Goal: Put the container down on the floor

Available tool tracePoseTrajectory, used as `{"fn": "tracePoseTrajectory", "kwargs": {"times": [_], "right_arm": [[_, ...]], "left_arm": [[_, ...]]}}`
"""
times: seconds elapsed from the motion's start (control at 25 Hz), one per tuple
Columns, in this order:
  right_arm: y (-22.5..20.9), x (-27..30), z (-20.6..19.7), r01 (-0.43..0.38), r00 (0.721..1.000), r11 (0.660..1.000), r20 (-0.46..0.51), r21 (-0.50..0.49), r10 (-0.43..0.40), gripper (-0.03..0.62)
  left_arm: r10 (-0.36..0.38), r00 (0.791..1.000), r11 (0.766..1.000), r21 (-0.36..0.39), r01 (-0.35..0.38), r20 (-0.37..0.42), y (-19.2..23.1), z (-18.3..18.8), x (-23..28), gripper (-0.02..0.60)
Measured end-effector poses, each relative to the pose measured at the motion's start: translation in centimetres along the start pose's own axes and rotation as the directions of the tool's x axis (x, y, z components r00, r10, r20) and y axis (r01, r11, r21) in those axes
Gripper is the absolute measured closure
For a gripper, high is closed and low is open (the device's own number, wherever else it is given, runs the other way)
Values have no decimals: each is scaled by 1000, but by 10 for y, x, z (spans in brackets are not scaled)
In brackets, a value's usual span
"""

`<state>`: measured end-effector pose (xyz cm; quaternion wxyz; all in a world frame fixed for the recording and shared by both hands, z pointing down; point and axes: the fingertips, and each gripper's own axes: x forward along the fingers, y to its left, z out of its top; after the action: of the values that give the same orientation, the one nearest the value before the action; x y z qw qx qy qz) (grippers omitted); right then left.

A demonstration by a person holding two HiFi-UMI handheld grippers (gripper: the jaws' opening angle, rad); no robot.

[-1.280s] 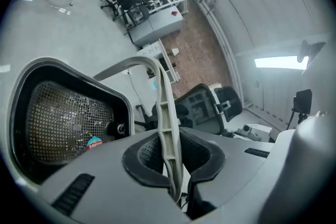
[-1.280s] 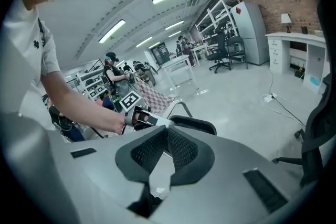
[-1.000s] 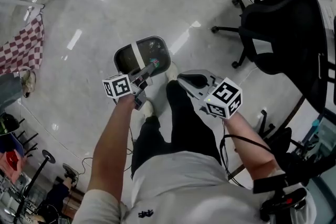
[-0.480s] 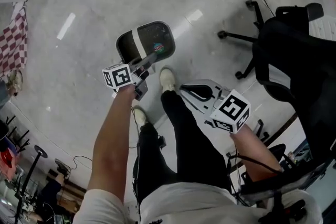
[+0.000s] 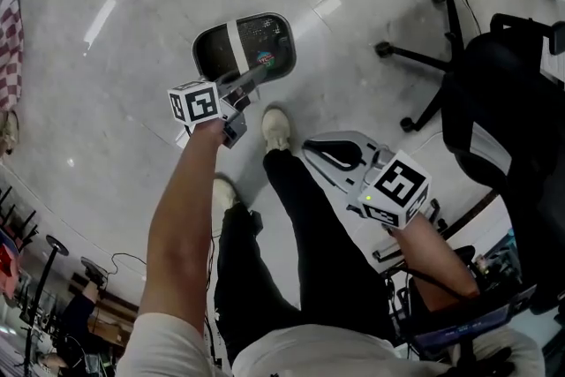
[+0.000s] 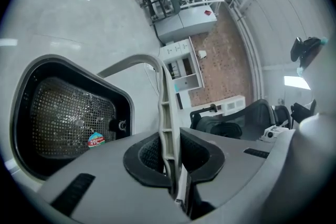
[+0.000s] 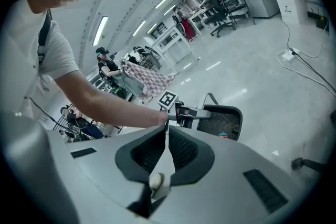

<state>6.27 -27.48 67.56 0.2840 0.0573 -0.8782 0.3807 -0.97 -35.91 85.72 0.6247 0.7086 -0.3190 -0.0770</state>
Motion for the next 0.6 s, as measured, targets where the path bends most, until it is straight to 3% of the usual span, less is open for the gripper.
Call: {"fn": "tracePoseTrajectory", "kwargs": {"times": [0.28, 0.6], "right_arm": [[-10, 4, -8, -3, 1000, 1000, -26, 6, 3, 568], [-11, 7, -7, -16, 1000, 999, -21, 34, 16, 568]], "left_arm": [[-38, 998, 999, -31, 40, 52, 13, 13, -8, 540], [-45, 998, 999, -2, 45, 31, 10, 16, -7, 516]]}}
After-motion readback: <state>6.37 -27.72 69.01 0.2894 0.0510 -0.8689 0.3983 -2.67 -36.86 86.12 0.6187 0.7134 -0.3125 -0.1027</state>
